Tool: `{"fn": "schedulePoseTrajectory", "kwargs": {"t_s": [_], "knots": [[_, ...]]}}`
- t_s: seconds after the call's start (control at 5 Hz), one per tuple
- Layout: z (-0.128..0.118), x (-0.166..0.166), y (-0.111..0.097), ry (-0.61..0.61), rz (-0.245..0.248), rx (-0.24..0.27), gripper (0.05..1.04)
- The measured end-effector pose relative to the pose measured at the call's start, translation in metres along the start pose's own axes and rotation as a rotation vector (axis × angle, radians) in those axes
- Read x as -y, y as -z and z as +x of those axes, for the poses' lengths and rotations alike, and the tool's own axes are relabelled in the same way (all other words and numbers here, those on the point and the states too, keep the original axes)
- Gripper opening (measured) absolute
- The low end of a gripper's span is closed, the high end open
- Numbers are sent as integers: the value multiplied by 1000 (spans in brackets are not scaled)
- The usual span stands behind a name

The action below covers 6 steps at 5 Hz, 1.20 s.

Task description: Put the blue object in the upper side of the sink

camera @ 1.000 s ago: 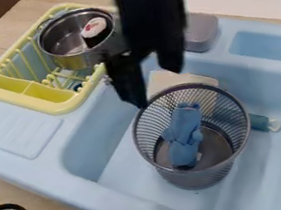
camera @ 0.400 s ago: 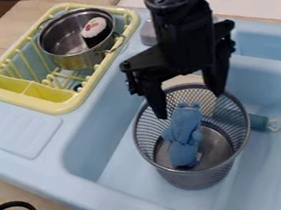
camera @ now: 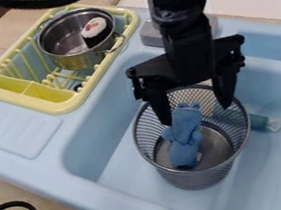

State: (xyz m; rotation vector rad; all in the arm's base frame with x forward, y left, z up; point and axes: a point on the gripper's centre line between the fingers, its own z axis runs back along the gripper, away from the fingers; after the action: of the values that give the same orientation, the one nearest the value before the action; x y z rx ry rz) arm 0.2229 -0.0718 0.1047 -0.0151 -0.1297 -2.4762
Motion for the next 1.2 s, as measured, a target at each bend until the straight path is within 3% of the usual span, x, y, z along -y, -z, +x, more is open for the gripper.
{"fn": "schedulePoseTrajectory", "kwargs": {"t_s": [0.4,0.8,1.2], "knots": [[-1,-3,11,53,4,-15,998],[-3,0,26,80,-34,17,955],[-7,2,32,69,-88,35,401]]}}
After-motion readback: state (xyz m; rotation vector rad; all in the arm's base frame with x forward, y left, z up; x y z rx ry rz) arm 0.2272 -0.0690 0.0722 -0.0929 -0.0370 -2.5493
